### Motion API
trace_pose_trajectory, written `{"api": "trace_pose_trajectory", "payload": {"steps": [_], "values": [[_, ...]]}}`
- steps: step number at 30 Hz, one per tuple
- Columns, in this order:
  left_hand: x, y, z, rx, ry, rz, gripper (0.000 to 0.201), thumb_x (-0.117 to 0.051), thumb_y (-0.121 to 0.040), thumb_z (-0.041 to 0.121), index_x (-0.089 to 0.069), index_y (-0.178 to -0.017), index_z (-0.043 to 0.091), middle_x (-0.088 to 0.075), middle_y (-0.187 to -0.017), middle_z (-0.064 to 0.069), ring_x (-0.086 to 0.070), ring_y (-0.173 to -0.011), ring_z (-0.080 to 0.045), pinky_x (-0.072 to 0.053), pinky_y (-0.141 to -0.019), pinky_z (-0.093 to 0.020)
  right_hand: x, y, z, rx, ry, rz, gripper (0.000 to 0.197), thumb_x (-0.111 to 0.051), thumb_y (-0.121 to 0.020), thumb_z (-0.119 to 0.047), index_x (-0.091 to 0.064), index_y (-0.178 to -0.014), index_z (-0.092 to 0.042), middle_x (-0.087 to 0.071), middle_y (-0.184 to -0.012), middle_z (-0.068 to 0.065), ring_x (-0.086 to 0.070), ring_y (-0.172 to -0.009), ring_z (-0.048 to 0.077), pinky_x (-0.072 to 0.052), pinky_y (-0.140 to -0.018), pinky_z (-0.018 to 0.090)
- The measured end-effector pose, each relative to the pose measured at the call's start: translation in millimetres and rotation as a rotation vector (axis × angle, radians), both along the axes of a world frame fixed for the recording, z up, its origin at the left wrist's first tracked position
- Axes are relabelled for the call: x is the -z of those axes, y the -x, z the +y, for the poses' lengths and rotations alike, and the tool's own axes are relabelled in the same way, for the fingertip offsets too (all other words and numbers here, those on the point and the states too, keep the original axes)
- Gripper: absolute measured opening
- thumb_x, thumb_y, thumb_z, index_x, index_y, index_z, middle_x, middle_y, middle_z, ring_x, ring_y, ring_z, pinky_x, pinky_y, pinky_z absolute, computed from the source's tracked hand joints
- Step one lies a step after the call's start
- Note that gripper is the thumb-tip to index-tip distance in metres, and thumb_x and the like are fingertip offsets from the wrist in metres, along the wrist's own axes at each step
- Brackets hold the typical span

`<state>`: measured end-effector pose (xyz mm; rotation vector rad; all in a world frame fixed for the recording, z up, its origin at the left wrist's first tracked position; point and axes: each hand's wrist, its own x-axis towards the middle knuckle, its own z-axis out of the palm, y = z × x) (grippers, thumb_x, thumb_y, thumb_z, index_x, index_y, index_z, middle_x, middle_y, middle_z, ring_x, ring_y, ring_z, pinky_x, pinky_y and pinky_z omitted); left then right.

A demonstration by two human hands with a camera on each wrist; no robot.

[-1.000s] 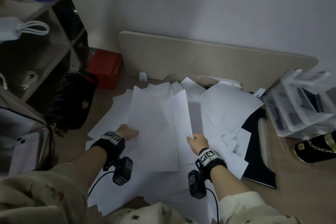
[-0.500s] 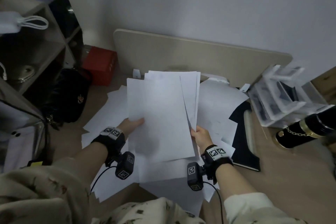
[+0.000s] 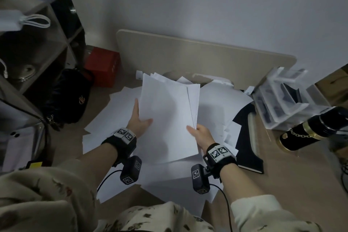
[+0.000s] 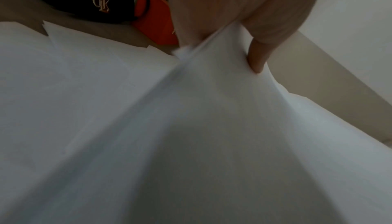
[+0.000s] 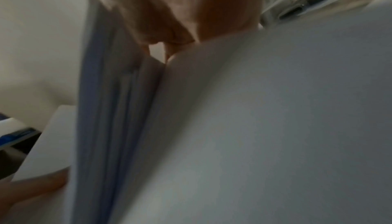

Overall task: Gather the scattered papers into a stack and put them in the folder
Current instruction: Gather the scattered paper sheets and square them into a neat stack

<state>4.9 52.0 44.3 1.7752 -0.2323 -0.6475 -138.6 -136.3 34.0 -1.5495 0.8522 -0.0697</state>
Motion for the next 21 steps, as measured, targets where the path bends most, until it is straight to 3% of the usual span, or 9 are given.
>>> {"api": "trace_pose_trajectory", "payload": {"steps": [1,3,5,7,9,12,15,18,21], "values": [[0.7,0.0,-1.5,-0.022,-0.002,0.010,0.095,-0.062,-0.087,0.005,0.004,-0.151,0.032,-0.043,-0.133,0.005,-0.050,-0.118,-0.022,-0.043,-0.103,-0.045,1.0,-0.2,0.2,-0.036,0.116,0.022,0.019,-0.060,-0.089,-0.015,-0.060,-0.081,0.002,-0.055,-0.073,0.005,-0.049,-0.067,0.017,-0.040,-0.062,0.026],[1.0,-0.4,-6.7,-0.073,0.012,-0.035,0.077,-0.061,-0.086,0.002,-0.021,-0.149,0.019,-0.052,-0.127,-0.001,-0.055,-0.115,-0.025,-0.047,-0.097,-0.039,0.8,-0.5,1.1,-0.060,0.294,0.006,0.023,-0.062,-0.085,-0.010,-0.051,-0.073,0.007,-0.041,-0.064,0.006,-0.035,-0.060,0.016,-0.030,-0.055,0.026],[-0.9,-0.3,-12.3,-0.150,0.016,-0.091,0.048,-0.063,-0.085,0.002,-0.049,-0.130,0.007,-0.062,-0.114,-0.010,-0.061,-0.108,-0.030,-0.049,-0.086,-0.034,-6.3,-2.8,2.2,-0.027,0.406,-0.052,0.027,-0.063,-0.082,-0.008,-0.044,-0.065,-0.001,-0.031,-0.058,0.003,-0.026,-0.055,0.015,-0.022,-0.050,0.025],[-6.7,-1.1,-17.3,-0.221,0.086,-0.102,0.031,-0.067,-0.083,0.002,-0.060,-0.113,0.002,-0.066,-0.102,-0.012,-0.065,-0.100,-0.032,-0.050,-0.079,-0.032,-14.1,-4.8,1.1,0.014,0.413,-0.115,0.026,-0.065,-0.081,-0.006,-0.047,-0.064,0.003,-0.035,-0.057,0.005,-0.029,-0.055,0.016,-0.025,-0.052,0.026],[-17.8,-1.9,-19.9,-0.259,0.182,-0.111,0.023,-0.069,-0.082,0.001,-0.064,-0.104,0.006,-0.067,-0.092,-0.009,-0.067,-0.086,-0.026,-0.051,-0.075,-0.031,-21.6,-6.9,1.0,0.056,0.366,-0.157,0.018,-0.064,-0.080,-0.004,-0.054,-0.067,0.002,-0.045,-0.058,0.007,-0.037,-0.057,0.016,-0.031,-0.055,0.027],[-30.7,-2.3,-21.4,-0.249,0.289,-0.083,0.022,-0.070,-0.081,0.000,-0.065,-0.101,0.009,-0.068,-0.090,-0.006,-0.066,-0.078,-0.014,-0.052,-0.076,-0.032,-27.3,-8.9,0.3,0.117,0.331,-0.162,0.024,-0.061,-0.079,-0.001,-0.049,-0.061,-0.012,-0.046,-0.056,-0.001,-0.039,-0.054,0.014,-0.033,-0.055,0.024],[-33.5,-0.5,-20.2,-0.221,0.326,-0.045,0.024,-0.074,-0.076,-0.001,-0.066,-0.090,0.017,-0.069,-0.088,-0.001,-0.069,-0.073,-0.008,-0.052,-0.076,-0.034,-26.6,-8.9,3.8,0.163,0.248,-0.184,0.012,-0.061,-0.074,-0.003,-0.053,-0.066,-0.004,-0.050,-0.061,0.004,-0.045,-0.059,0.016,-0.038,-0.058,0.027],[-35.9,1.4,-17.9,-0.217,0.365,-0.036,0.040,-0.078,-0.073,0.000,-0.061,-0.102,0.021,-0.070,-0.099,-0.001,-0.069,-0.087,-0.013,-0.056,-0.078,-0.033,-30.2,-8.7,6.7,0.162,0.193,-0.194,0.009,-0.066,-0.074,-0.003,-0.061,-0.079,-0.008,-0.063,-0.071,0.001,-0.059,-0.067,0.020,-0.049,-0.066,0.028],[-41.4,0.6,-18.3,-0.192,0.421,-0.068,0.057,-0.079,-0.072,0.000,-0.053,-0.122,0.010,-0.067,-0.113,-0.010,-0.067,-0.101,-0.021,-0.057,-0.082,-0.035,-43.3,-10.2,8.4,0.166,0.121,-0.318,0.018,-0.069,-0.075,0.006,-0.067,-0.081,-0.011,-0.069,-0.075,0.001,-0.066,-0.068,0.013,-0.053,-0.067,0.026]]}}
